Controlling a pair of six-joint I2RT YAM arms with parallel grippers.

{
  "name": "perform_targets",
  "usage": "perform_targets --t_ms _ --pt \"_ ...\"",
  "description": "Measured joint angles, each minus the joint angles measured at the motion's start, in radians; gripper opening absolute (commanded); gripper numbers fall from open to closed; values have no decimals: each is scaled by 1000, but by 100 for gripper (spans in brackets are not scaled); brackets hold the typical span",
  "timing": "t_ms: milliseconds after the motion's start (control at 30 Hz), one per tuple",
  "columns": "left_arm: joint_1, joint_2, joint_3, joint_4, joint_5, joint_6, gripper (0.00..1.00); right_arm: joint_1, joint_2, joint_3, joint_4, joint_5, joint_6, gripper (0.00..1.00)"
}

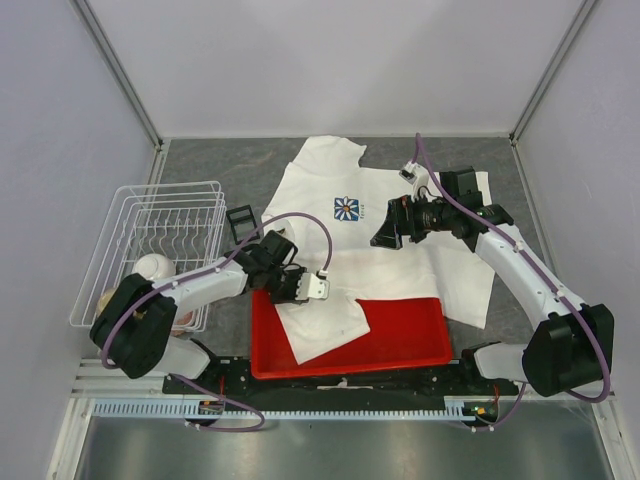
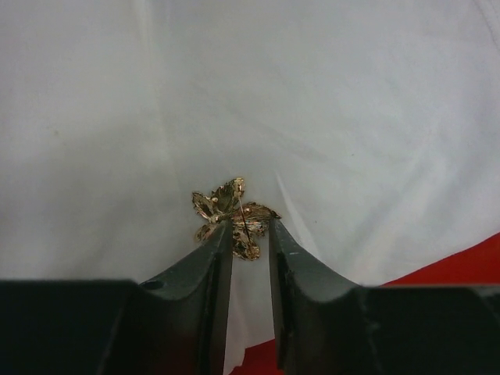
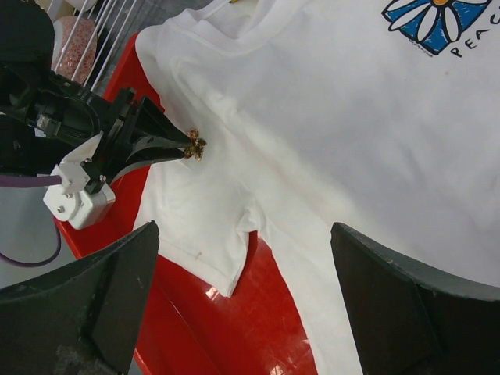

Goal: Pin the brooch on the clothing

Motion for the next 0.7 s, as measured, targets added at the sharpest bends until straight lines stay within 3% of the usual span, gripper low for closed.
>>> perform_targets --t_ms 200,267,433,700 --pt "11 37 8 20 1 26 14 0 0 0 -3 0 0 98" --pt "14 39 10 21 2 37 3 0 0 0 -4 0 0 98" --pt "14 22 28 -13 10 52 2 0 0 0 -4 -1 0 98" --pt "-51 -169 153 -123 65 56 2 0 4 -19 32 -80 41 95"
